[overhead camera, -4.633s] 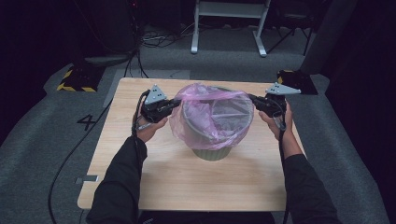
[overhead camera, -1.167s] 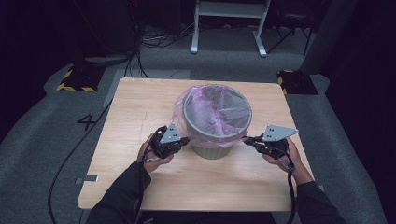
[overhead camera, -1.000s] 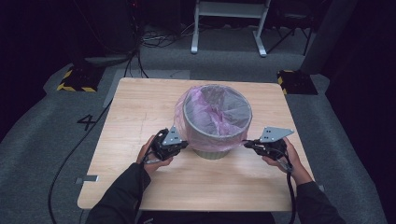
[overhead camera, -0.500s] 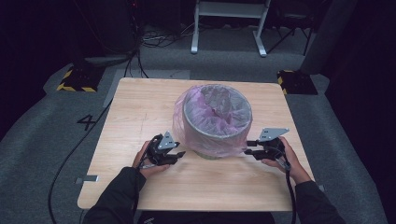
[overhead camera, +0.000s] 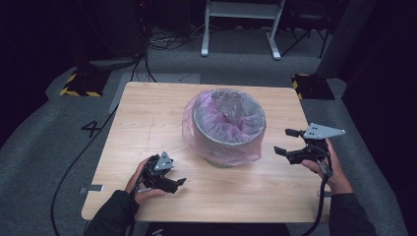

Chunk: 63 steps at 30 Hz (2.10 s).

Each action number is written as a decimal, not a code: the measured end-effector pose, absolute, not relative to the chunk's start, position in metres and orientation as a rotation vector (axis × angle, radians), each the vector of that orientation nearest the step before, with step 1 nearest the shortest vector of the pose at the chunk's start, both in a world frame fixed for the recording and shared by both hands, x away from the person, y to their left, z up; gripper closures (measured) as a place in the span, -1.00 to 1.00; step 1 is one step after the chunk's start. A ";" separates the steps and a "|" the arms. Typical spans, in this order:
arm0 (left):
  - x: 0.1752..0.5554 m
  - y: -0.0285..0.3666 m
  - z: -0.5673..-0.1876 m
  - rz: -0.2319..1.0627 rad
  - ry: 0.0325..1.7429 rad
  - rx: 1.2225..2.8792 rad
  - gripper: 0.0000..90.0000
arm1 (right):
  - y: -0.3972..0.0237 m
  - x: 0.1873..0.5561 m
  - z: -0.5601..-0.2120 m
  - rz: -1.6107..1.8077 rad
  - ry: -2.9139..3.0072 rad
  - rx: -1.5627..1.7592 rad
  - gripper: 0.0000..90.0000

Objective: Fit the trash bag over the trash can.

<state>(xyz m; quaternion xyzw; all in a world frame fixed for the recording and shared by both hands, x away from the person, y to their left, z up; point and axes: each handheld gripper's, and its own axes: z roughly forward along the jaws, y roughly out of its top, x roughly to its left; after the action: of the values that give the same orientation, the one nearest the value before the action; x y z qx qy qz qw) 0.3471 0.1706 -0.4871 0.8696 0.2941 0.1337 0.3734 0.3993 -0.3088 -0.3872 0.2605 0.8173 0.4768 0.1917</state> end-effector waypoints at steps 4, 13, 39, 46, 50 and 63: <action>0.342 0.173 -0.492 0.334 0.768 2.242 -0.65 | -0.299 0.400 -0.361 1.350 2.230 0.709 -0.63; 0.339 0.177 -0.500 0.331 0.802 2.264 -0.65 | -0.263 0.412 -0.321 1.366 2.199 0.640 -0.56; 0.342 0.181 -0.504 0.330 0.809 2.237 -0.73 | -0.164 0.459 -0.312 1.205 2.491 0.484 -0.34; 0.342 0.181 -0.504 0.330 0.809 2.237 -0.73 | -0.159 0.472 -0.324 1.153 2.597 0.494 -0.40; 0.342 0.181 -0.504 0.329 0.809 2.237 -0.73 | -0.157 0.474 -0.327 1.096 2.631 0.498 -0.40; 0.343 0.181 -0.504 0.328 0.806 2.238 -0.73 | -0.147 0.477 -0.333 0.877 2.702 0.496 -0.48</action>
<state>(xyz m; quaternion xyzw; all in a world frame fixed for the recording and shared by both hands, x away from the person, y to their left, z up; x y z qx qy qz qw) 0.3427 0.1811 -0.5041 0.8688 0.3128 0.1275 0.3620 0.4769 -0.1473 -0.3327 0.1707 0.9292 0.3016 0.1283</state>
